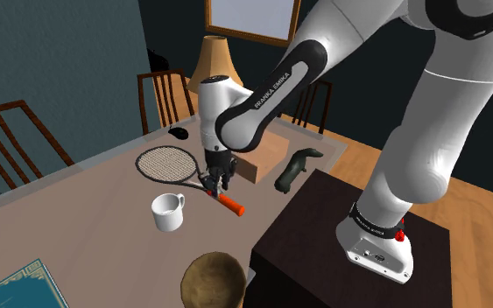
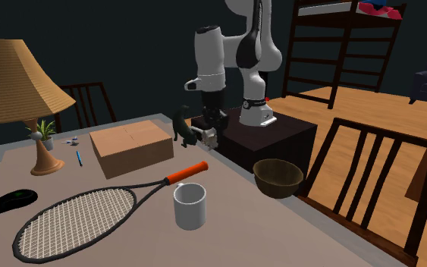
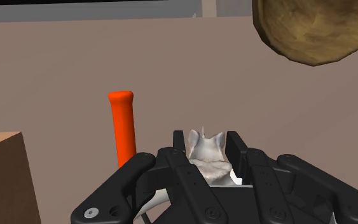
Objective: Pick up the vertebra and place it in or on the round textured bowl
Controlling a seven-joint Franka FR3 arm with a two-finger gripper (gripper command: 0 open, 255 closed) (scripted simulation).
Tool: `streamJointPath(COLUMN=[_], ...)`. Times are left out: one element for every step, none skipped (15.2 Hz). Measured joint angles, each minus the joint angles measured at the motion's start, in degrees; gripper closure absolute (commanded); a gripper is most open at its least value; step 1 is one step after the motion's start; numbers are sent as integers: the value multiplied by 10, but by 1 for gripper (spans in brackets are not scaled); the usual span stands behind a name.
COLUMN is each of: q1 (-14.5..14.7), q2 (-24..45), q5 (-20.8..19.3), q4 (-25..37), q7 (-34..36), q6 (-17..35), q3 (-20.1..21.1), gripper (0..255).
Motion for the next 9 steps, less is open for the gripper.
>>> streamJointPath(q1=[6, 14, 21, 29, 36, 45, 53, 62, 70], q2=[-4, -8, -11, -13, -21, -25, -29, -28, -31], q5=[2, 5, 8, 11, 16, 20, 23, 24, 27], q4=[-3, -9, -15, -20, -26, -31, -38, -37, -39], q7=[9, 22, 34, 46, 57, 71, 84, 101, 115], q6=[0, 3, 6, 10, 10, 12, 16, 17, 17], q3=[5, 13, 20, 27, 35, 43, 51, 60, 68], gripper=[255, 255, 255, 255, 255, 255, 255, 255, 255])
